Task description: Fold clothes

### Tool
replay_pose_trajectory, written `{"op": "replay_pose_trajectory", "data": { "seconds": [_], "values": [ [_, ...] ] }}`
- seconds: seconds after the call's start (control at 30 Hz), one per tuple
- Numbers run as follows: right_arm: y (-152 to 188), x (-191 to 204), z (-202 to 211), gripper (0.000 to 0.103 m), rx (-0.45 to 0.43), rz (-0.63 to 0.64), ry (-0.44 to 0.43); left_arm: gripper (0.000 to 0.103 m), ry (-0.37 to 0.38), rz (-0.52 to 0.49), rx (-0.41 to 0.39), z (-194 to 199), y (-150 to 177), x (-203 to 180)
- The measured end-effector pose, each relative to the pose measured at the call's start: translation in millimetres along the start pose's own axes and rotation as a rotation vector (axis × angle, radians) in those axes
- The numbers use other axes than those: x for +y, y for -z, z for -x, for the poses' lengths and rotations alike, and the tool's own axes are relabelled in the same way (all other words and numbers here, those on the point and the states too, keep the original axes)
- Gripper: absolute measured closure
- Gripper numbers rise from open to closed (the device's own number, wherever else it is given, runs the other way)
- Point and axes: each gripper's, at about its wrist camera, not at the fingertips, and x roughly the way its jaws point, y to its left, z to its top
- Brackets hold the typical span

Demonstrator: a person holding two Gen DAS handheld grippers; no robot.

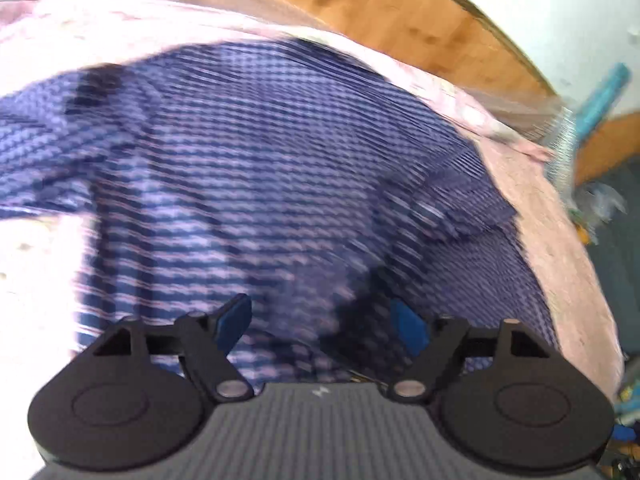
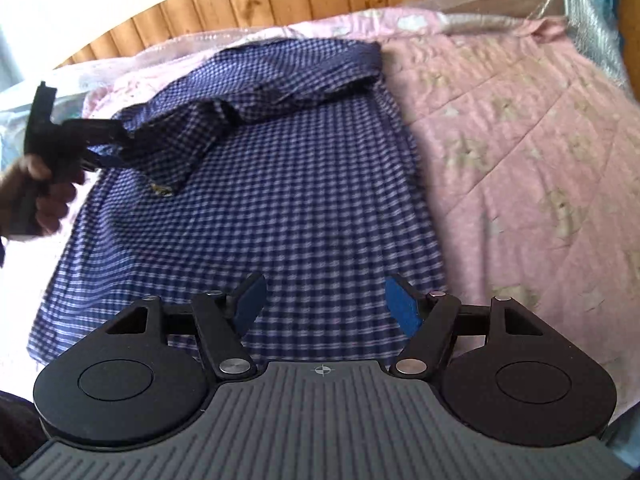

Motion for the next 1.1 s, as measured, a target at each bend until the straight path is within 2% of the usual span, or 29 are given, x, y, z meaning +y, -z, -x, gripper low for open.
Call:
{"op": "replay_pose_trajectory", "data": {
  "seconds": [0.03,0.07,0.1,0.27,0.37,0.43,0.5,0.6,0.77,0.8,0.83,0.87,0.9,1.0,1.1],
  "values": [
    [1.7,-0.7,-0.6,0.033,0.008,-0.013,0.009,0.060,-0.025,-0.045,0.000,-4.9,-1.1,-8.4],
    [3.8,-2.6,0.5,0.033,0.010,-0.032,0.022,0.099,-0.020,-0.069,-0.001,-6.8,-3.9,-12.2],
    [5.7,-7.8,4.2,0.033,0.003,-0.063,0.039,0.098,0.010,-0.056,-0.017,-2.4,-10.6,-13.2],
    [20.4,-45.7,24.0,0.033,-0.029,-0.254,0.119,0.099,0.183,0.100,-0.049,25.0,-91.6,16.8],
    [39.5,-59.5,21.7,0.035,-0.007,-0.293,0.166,0.099,0.288,0.195,-0.066,41.4,-141.2,35.7],
    [53.7,-62.3,17.0,0.038,0.011,-0.305,0.161,0.099,0.357,0.259,-0.077,52.3,-174.3,48.3],
    [66.0,-62.8,13.8,0.048,0.015,-0.323,0.151,0.099,0.351,0.246,-0.048,46.4,-203.8,37.3],
    [80.0,-59.2,13.0,0.053,-0.019,-0.367,0.132,0.098,0.375,0.197,-0.028,43.5,-238.6,13.6],
    [94.2,-69.5,19.0,0.053,-0.143,-0.536,0.135,0.098,0.429,0.175,-0.020,46.5,-266.7,-14.4],
    [95.5,-70.8,16.6,0.054,-0.143,-0.543,0.133,0.098,0.430,0.169,-0.017,46.3,-270.9,-20.3],
    [96.8,-72.0,14.1,0.060,-0.143,-0.550,0.131,0.098,0.432,0.162,-0.014,46.0,-275.0,-26.1],
    [95.4,-68.2,14.3,0.084,-0.143,-0.524,0.142,0.098,0.430,0.151,-0.012,46.1,-278.5,-32.0],
    [92.8,-62.1,15.6,0.098,-0.144,-0.484,0.159,0.098,0.427,0.139,-0.010,46.3,-281.8,-37.8],
    [85.2,-44.0,19.6,0.102,-0.147,-0.363,0.210,0.098,0.413,0.103,-0.012,50.0,-289.5,-52.7],
    [68.2,-6.8,39.6,0.102,-0.193,-0.163,0.217,0.098,0.357,0.085,-0.035,71.0,-284.8,-39.9]
  ]
}}
